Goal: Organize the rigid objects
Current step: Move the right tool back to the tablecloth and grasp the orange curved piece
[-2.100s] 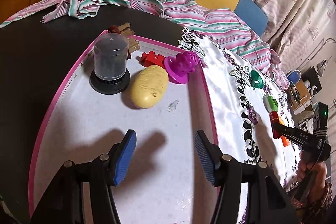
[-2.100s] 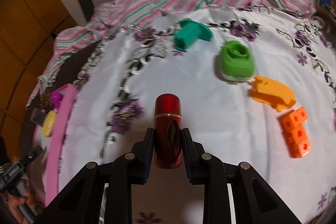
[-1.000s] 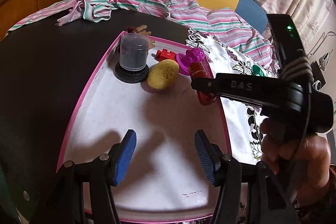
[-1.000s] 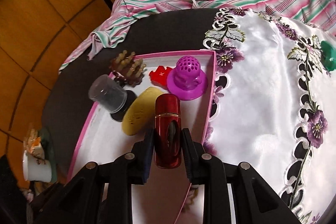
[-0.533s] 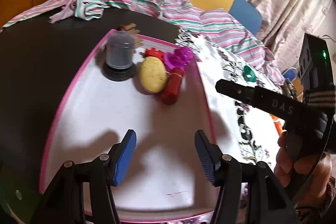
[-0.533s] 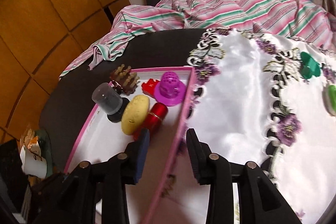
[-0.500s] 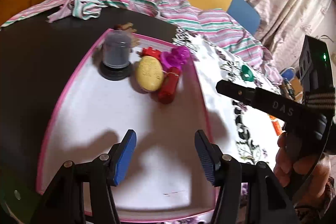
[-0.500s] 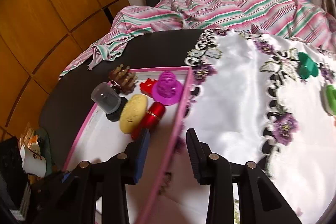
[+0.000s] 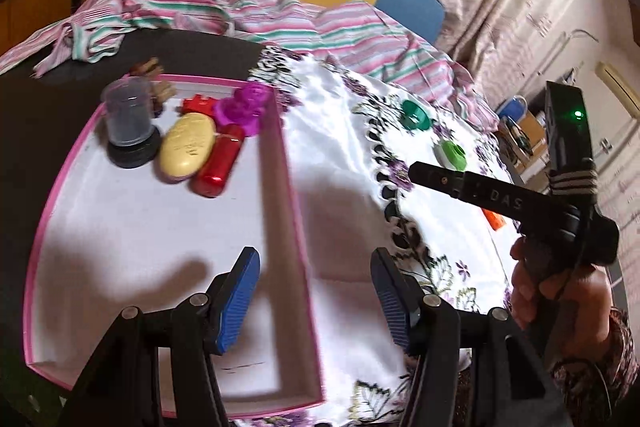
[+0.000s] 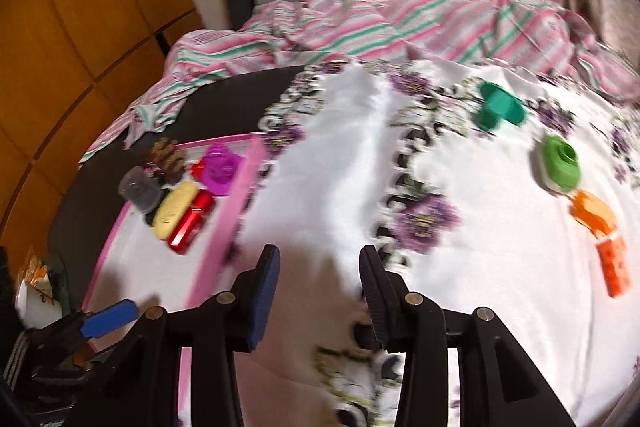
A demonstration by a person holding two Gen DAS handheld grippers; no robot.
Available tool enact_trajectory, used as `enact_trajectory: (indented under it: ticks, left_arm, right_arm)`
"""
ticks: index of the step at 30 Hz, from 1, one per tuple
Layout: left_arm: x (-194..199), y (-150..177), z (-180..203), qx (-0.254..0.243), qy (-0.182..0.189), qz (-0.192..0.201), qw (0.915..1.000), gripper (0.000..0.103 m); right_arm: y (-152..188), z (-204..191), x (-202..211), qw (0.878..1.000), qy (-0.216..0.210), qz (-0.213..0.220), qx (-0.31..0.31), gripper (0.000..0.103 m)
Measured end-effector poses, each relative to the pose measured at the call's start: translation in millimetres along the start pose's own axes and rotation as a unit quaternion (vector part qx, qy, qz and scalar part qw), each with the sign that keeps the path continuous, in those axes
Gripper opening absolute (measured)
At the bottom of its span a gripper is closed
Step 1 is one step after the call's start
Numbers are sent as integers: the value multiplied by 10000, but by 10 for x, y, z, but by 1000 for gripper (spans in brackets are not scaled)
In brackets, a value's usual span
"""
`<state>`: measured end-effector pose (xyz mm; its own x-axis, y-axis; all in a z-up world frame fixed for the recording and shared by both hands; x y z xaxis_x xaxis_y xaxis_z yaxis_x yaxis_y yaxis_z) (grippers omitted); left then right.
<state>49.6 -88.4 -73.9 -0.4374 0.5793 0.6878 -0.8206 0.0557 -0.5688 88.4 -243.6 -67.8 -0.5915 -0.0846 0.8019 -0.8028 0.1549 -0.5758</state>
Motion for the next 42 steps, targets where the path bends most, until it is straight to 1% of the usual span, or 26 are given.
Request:
enact_trajectory:
  ticks: [5,11,14,16,18,21,24,26,27,29,30,31,33,35,38,40,41,42]
  left_arm:
    - [-128,17,231,-238,87,-182,9995,58]
    - [-266,51,551,-565,240,-370,9974,58]
    - [-339,84,654,-661,291,-469,9963,58]
    - [-380,108,715,-699,314,-526,9957,58]
    - [-399,133,747,-739,329,-572,9951,58]
    - [-421,173,784,-796,328,-624,9943,58]
    - [-432,199,789,-754,352,-663,9943,58]
    - [-445,203,790,-730,359,-676,9944,58]
    - [-454,206,792,-728,355,-684,9944,58]
    - [-469,215,793,-728,346,-704,9943,58]
    - [-478,217,791,-725,336,-718,9942,58]
    - [-484,223,790,-721,332,-733,9941,58]
    - [-495,226,793,-726,330,-743,9940,58]
    - [-506,235,796,-743,304,-754,9939,58]
    - [-549,247,801,-706,298,-807,9938,58]
    - [-570,245,813,-689,300,-828,9937,58]
    - [-579,241,823,-692,303,-836,9936,58]
    - [-588,236,833,-699,305,-839,9935,58]
  right_arm:
    - [35,428,21,9989,320,-84,-319,42]
    - [80,1076,11,9919,801,-411,-893,43]
    - [60,1441,44,9864,1006,-458,-1219,49]
    - [26,1692,85,9821,1125,-403,-1453,49]
    - [-12,1989,123,9755,1378,-350,-1681,50]
    - [-35,2425,142,9631,1783,-319,-1989,58]
    - [-15,2762,73,9521,2070,-583,-2176,59]
    - [27,2903,30,9468,2147,-736,-2282,59]
    - [53,2944,13,9463,2087,-781,-2342,59]
    - [102,2960,-46,9461,1936,-897,-2435,53]
    - [139,2938,-65,9469,1878,-916,-2444,47]
    - [151,2911,-88,9480,1841,-930,-2422,39]
    - [168,2799,-135,9529,1774,-936,-2274,29]
    - [149,2664,-166,9592,1757,-920,-2015,29]
    - [75,2345,-205,9742,1316,-823,-1637,27]
    - [31,2104,-229,9836,920,-765,-1351,28]
    - [-1,1993,-218,9876,744,-693,-1193,28]
    - [-46,1909,-175,9907,673,-566,-1039,29]
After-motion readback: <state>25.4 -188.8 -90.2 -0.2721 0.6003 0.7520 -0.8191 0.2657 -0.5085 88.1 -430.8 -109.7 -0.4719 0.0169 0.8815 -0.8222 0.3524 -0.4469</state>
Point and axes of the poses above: each gripper's, at about its wrist camera, not at the fingertips, and x roughly against the way its jaws point, z to its right, y to its underside, the point moved 8 cm from there along -x, roughly the way its jaws point, and after that the axes turned 5 degrees about y, right-handed, at the moved point
